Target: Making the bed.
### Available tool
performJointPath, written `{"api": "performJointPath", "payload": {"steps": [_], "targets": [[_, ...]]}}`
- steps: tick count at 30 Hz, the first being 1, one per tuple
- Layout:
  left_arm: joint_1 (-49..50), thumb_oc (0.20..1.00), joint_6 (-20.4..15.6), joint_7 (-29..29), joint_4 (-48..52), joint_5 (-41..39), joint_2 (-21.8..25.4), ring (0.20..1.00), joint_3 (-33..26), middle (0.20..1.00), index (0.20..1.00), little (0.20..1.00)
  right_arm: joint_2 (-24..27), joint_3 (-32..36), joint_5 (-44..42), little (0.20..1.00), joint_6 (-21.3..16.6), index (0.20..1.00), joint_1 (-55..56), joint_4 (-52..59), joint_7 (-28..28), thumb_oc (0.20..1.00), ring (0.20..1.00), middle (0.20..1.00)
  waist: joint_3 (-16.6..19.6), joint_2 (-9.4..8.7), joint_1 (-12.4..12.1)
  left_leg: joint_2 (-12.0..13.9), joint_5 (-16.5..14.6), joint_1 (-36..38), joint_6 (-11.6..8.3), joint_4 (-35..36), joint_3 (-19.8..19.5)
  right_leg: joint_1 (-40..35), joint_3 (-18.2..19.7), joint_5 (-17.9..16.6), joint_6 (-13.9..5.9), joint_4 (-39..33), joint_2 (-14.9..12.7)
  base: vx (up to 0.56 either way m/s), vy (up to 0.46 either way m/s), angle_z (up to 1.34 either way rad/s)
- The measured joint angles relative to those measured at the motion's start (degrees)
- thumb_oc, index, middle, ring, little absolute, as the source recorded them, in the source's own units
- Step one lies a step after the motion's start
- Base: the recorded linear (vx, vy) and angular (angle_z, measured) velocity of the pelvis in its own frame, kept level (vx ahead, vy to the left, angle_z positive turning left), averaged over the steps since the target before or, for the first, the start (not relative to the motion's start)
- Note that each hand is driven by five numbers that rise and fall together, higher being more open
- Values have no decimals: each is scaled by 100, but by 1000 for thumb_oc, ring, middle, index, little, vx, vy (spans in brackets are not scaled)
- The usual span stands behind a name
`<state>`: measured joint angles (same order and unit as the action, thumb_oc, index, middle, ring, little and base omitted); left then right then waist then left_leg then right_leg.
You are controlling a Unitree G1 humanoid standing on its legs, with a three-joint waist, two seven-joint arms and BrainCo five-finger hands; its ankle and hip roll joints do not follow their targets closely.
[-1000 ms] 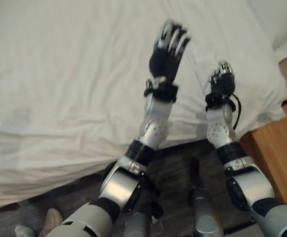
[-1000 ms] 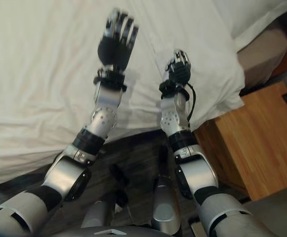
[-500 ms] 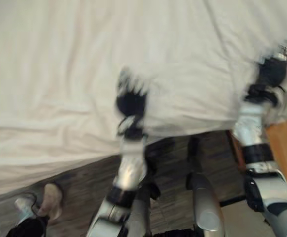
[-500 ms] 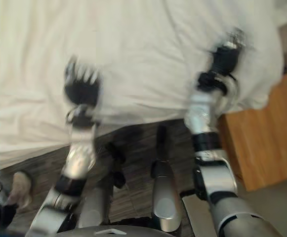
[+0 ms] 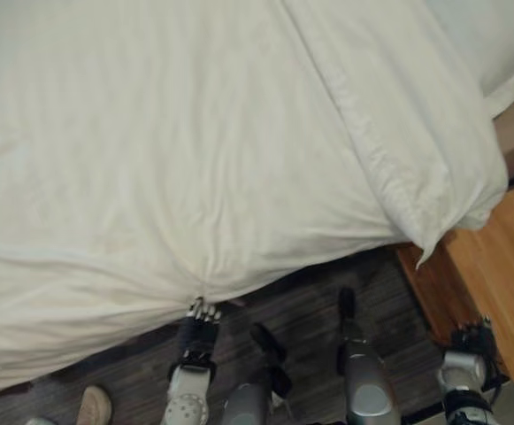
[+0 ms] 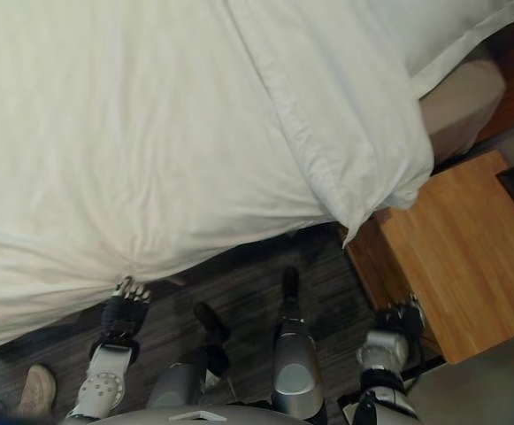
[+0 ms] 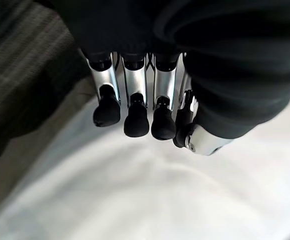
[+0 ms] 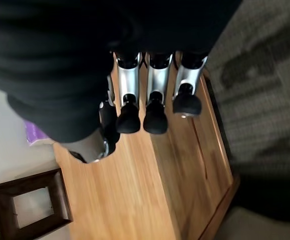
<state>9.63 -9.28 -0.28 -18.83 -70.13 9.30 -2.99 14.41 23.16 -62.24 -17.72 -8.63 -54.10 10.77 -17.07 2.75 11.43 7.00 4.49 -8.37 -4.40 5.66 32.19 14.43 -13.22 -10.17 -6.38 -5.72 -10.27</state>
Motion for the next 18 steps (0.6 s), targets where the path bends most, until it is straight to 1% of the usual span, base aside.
{"api": "performJointPath", "payload": {"steps": [1,2,3,4,5,6,7,8,9,10,11,12,13,14,16,17,18], "targets": [[-41,369,-18,15,34,146,98,369,-104,369,369,369,148,27,213,1000,83,1000,56,-8,2,1000,1000,1000,118,-17,12,15,1,17,-1,0,-6,-32,-6,1,1,3,12,116,-37,0],[-105,1000,1,30,97,266,171,1000,-177,1000,1000,1000,315,-17,448,1000,216,1000,67,-61,1,1000,1000,1000,133,-33,-2,24,1,96,-1,0,-14,-116,-21,8,6,3,19,89,-21,5],[-143,1000,-27,46,220,390,230,1000,-324,1000,1000,1000,500,-60,628,1000,288,1000,100,-83,17,1000,1000,1000,209,-41,-28,38,-1,172,-2,0,-27,-201,-35,26,9,2,30,87,-21,7],[-264,1000,14,209,384,614,379,1000,-458,1000,1000,1000,728,-160,994,1000,450,1000,172,-71,52,1000,1000,1000,291,-72,-1,52,-20,242,-29,-2,-44,-287,-38,52,11,4,40,105,-41,19],[-482,1000,4,391,677,930,808,1000,-726,1000,1000,1000,1128,-513,1533,1000,670,1000,326,18,40,1000,1000,1000,376,-118,-23,77,-18,379,-29,-1,-113,-473,-140,88,3,4,53,113,-42,19],[-637,1000,-122,454,799,1070,1078,1000,-940,1000,1000,1000,1283,-492,1742,1000,708,1000,419,220,50,1000,1000,1000,539,-146,28,92,-22,372,-46,0,-140,-473,-156,119,-1,2,65,143,-50,27],[-924,1000,-183,616,1157,1284,1625,1000,-1168,1000,1000,1000,1391,-570,2241,1000,765,1000,655,836,68,1000,1000,1000,651,-216,94,104,-10,476,-37,-2,-155,-623,-217,124,0,3,76,108,-40,8],[-1267,1000,-308,638,1389,1419,2051,1000,-1224,1000,1000,1000,1393,-602,2621,1000,765,1000,751,1161,41,1000,1000,1000,801,-299,120,113,-19,575,-52,-1,-151,-708,-200,123,3,2,85,83,-36,6],[-1488,1000,-333,633,1481,1462,2275,1000,-1094,1000,1000,1000,1390,-674,2804,1000,783,1000,780,1251,44,1000,1000,1000,874,-339,138,110,-32,639,-68,-1,-155,-778,-206,115,13,3,88,75,-33,-2],[-1924,1000,-419,591,1504,1497,2550,1000,-674,1000,1000,1000,1386,-935,3243,1000,838,1000,865,1404,96,1000,1000,1000,1054,-408,174,113,-53,686,-94,-1,-153,-816,-202,161,-28,2,87,45,-19,6],[-2189,1000,-521,543,1470,1506,2390,1000,-468,1000,1000,1000,1414,-1227,3591,1000,900,1000,907,1559,166,1000,1000,1000,1123,-440,226,96,-59,725,-100,0,-157,-864,-209,165,-33,0,81,67,-42,2],[-2607,1000,-501,363,1178,1486,1920,1000,37,1000,1000,1000,1489,-1801,4177,1000,974,1000,786,1551,113,1000,1000,1000,1206,-511,282,69,-92,842,-103,0,-144,-969,-192,204,-65,-1,49,45,-36,-6],[-2800,1000,-418,229,933,1471,1560,1000,485,1000,1000,1000,1514,-2217,4531,1000,1043,1000,618,1544,117,1000,1000,1000,1237,-562,340,56,-109,919,-99,0,-118,-1023,-175,204,-66,-4,40,51,-35,-10],[-2871,1000,-257,101,787,1472,1249,1000,901,1000,1000,1000,1491,-2591,4852,1000,1107,1000,423,1578,73,1000,1000,1000,1257,-621,441,52,-114,967,-97,0,-120,-1078,-175,205,-68,-5,35,29,-10,-9],[-2720,1000,66,-262,835,1492,927,1000,1578,1000,1000,1000,1324,-2786,5172,1000,1127,1000,213,1889,-17,1000,1000,1000,1293,-699,613,69,-117,980,-101,0,-90,-1053,-116,204,-67,1,54,31,-5,-16],[-2564,1000,142,-433,935,1508,798,1000,1835,1000,1000,1000,1324,-2838,5307,1000,1122,1000,186,2115,-27,1000,1000,1000,1290,-719,668,84,-116,1009,-99,0,-30,-1045,-56,184,-41,3,76,39,1,-36],[-2192,1000,265,-702,1066,1520,623,1000,2009,1000,1000,1000,1368,-2844,5513,1000,1107,1000,161,2357,-44,1000,1000,1000,1293,-721,716,120,-110,1128,-91,0,62,-1103,23,154,0,3,127,35,-11,-33]]}}
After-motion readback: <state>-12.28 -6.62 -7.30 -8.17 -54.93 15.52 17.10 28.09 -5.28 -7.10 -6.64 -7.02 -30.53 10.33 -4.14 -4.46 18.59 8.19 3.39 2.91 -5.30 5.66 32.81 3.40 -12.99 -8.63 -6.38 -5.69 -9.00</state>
